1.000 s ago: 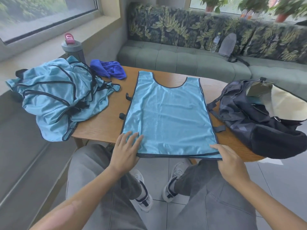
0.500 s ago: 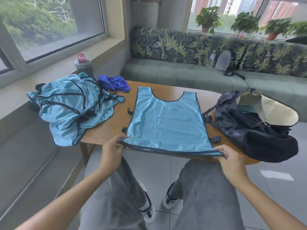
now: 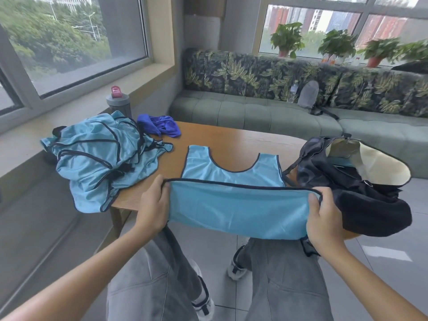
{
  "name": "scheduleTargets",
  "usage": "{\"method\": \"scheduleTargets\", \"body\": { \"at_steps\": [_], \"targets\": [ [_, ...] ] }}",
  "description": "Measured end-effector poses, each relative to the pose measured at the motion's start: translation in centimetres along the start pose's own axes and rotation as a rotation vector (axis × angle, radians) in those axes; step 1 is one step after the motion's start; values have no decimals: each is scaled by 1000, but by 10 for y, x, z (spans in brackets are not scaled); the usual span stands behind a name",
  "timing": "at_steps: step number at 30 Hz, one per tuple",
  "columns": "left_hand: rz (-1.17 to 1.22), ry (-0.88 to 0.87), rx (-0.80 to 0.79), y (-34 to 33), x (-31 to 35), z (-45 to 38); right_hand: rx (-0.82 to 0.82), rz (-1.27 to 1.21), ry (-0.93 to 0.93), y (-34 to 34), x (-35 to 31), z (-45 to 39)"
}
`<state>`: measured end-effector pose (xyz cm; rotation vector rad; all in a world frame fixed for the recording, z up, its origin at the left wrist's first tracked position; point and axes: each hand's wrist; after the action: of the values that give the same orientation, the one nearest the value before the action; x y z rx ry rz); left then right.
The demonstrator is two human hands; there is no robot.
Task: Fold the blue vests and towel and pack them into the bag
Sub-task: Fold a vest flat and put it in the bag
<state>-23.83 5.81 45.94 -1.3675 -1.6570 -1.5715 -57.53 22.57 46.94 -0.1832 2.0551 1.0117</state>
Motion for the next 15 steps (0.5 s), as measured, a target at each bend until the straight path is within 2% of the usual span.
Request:
{"method": "scheduleTargets", "body": {
  "at_steps": [4, 8, 11, 15],
  "targets": [
    [-168, -8, -28, -3, 12, -38, 0, 5, 31, -6, -10, -41],
    [-197, 12, -16, -4, 10, -92, -53, 43, 31, -12, -5, -93],
    [-235, 60, -6, -10, 7, -144, -66, 103, 57, -23, -2, -134],
    [-338, 136, -83, -35, -7, -216, -95, 184, 100, -53, 9, -192]
  ]
}}
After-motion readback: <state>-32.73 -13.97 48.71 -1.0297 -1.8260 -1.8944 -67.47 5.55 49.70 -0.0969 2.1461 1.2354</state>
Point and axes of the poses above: each hand's wrist, its own z-axis away from the middle knuckle, its own y-axis out of the back of the hand, x = y × z, and after that the axes turned 7 degrees about -x, right-handed
